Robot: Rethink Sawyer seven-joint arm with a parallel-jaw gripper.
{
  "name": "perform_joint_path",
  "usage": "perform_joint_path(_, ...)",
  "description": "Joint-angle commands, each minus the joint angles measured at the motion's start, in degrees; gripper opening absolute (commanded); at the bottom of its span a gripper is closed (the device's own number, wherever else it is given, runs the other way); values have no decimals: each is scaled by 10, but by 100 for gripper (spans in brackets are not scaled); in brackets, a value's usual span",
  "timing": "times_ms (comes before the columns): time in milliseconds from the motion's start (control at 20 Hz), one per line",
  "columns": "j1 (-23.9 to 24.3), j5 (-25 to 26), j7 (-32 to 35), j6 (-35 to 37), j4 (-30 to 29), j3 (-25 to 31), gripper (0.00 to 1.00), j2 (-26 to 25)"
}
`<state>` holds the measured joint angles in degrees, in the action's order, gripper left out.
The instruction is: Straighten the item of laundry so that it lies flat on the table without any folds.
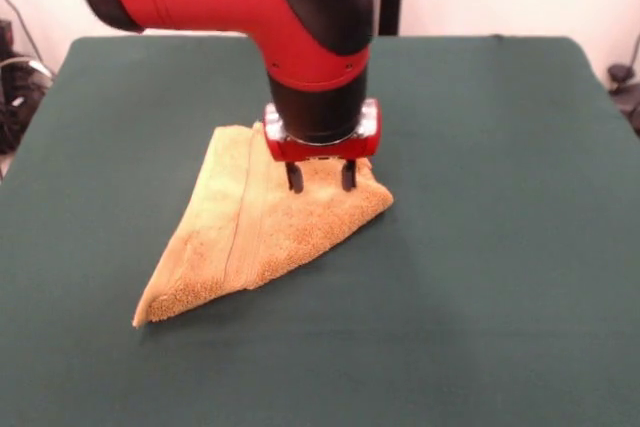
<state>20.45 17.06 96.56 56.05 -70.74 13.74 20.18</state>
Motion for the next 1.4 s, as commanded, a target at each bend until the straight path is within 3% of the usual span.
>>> perform_joint_path(50, -64, 3, 108, -29, -58, -18, 100, 56)
perform_joint_path(550, -100, -19, 128, -16, -79, -51, 100, 108)
perform_joint_path(850, -53, -17, 56, -67, -87, -26, 100, 87)
perform_joint_path(1400, -74, -4, 90, -101, -55, -38, 100, 42)
